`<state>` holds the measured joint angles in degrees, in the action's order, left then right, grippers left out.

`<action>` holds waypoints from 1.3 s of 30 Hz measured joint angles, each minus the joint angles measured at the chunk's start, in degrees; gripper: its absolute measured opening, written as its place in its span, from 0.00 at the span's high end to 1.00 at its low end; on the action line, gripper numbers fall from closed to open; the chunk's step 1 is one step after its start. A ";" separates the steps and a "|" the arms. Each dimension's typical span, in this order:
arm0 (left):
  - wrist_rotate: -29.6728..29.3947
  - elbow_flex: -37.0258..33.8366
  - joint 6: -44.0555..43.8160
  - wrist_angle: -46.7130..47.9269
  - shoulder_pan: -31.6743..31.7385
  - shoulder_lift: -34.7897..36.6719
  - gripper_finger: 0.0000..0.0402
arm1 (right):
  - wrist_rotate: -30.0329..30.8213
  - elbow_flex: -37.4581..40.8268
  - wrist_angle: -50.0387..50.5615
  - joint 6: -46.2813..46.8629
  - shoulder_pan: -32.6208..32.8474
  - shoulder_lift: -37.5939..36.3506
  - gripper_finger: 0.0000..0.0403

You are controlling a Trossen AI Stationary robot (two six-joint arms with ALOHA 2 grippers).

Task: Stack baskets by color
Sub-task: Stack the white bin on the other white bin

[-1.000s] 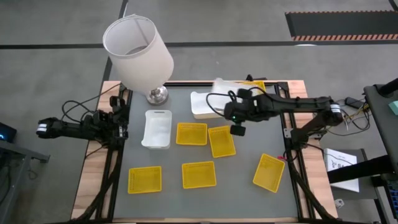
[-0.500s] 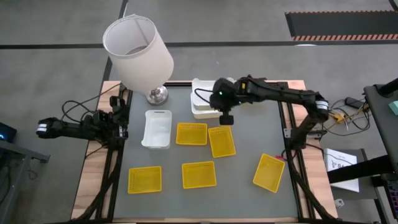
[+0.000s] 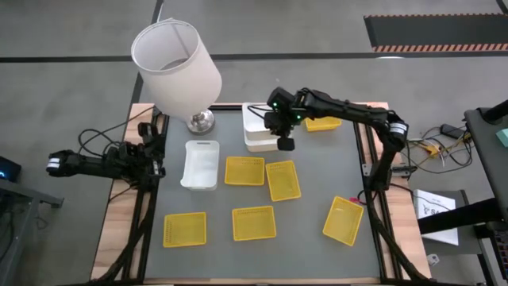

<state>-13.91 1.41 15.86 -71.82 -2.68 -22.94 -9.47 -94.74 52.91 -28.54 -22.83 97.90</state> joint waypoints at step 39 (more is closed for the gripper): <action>-0.07 0.00 0.00 -0.17 0.04 0.13 0.99 | 0.48 0.26 1.07 5.14 -1.09 5.94 0.80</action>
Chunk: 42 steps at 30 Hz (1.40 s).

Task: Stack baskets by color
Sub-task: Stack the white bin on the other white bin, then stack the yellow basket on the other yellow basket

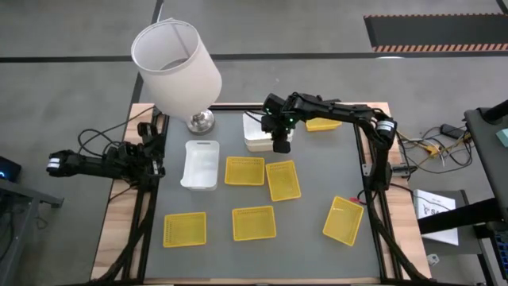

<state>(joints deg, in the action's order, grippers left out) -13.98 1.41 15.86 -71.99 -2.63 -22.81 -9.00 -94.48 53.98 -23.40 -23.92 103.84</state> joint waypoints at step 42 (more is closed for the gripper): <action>0.09 1.01 -0.57 1.02 -0.02 -6.91 0.99 | 8.96 36.05 -39.53 9.36 22.40 -28.45 0.98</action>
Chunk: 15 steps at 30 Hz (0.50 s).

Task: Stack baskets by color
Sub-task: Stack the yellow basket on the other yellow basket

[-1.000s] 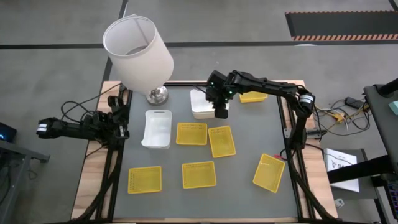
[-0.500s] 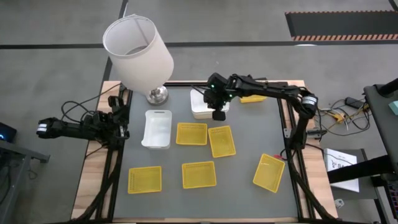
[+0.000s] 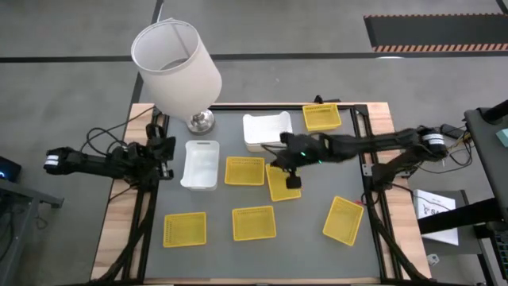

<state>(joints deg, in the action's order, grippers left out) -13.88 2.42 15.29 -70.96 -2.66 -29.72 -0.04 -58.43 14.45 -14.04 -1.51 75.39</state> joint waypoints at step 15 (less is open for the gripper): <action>-1.91 2.64 -17.28 0.00 0.04 -13.68 0.99 | 0.27 24.00 -25.66 -2.93 3.01 -16.82 0.98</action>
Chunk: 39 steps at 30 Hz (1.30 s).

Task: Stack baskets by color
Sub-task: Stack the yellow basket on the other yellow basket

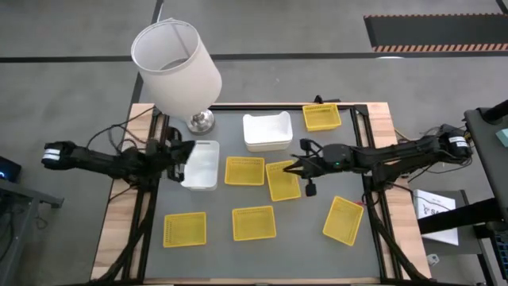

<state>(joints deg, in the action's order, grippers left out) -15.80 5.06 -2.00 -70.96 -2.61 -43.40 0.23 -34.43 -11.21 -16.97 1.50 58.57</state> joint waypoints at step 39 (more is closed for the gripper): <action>7.43 60.58 -9.07 106.81 -6.31 -47.79 0.97 | -0.04 0.74 14.26 -5.56 -0.02 -16.52 0.98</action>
<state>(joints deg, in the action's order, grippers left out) -8.36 65.64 -11.07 35.85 -8.92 -91.19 0.19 -33.69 3.05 -22.52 1.48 42.05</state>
